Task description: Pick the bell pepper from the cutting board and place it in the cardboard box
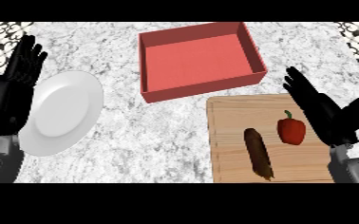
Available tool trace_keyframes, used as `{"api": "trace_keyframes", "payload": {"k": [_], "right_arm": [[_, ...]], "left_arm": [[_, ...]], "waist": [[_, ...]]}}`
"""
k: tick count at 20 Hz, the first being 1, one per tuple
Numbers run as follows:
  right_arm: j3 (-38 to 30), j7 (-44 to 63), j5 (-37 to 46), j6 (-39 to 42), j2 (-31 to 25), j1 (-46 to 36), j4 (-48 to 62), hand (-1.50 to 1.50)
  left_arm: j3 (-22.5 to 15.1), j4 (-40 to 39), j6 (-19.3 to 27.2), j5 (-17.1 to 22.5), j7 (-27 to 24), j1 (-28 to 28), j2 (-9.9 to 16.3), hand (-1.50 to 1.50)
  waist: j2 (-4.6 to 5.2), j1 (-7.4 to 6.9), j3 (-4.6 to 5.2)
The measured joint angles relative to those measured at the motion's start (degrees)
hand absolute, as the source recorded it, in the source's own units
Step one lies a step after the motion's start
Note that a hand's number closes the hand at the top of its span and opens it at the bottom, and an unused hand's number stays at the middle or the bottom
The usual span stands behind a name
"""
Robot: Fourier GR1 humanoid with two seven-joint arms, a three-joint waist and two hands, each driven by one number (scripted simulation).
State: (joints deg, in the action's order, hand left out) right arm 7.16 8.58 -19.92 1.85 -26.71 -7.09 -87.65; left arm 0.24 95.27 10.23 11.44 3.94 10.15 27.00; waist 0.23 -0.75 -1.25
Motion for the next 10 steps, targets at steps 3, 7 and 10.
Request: {"api": "trace_keyframes", "payload": {"k": [3, 7, 10], "right_arm": [[-1.7, -2.9, -0.6, 1.4, 0.2, 1.1, 0.6, -1.5], [-4.7, -7.5, 1.1, 4.3, -4.6, 1.6, -0.2, -1.5], [-2.2, -12.2, 13.2, 4.4, -11.9, 3.4, 0.0, -1.5]], "left_arm": [[0.1, -3.6, 0.9, -3.4, -1.1, -2.0, 0.5, 0.0], [0.1, -8.5, 2.9, -8.5, 0.3, -4.8, 2.9, 0.0], [-0.2, -10.6, 3.2, -10.1, 1.2, -6.5, 3.7, 0.0]], "waist": [[-0.08, 0.57, 0.64], [-0.12, 0.77, 1.41], [0.03, 0.86, 1.5]]}}
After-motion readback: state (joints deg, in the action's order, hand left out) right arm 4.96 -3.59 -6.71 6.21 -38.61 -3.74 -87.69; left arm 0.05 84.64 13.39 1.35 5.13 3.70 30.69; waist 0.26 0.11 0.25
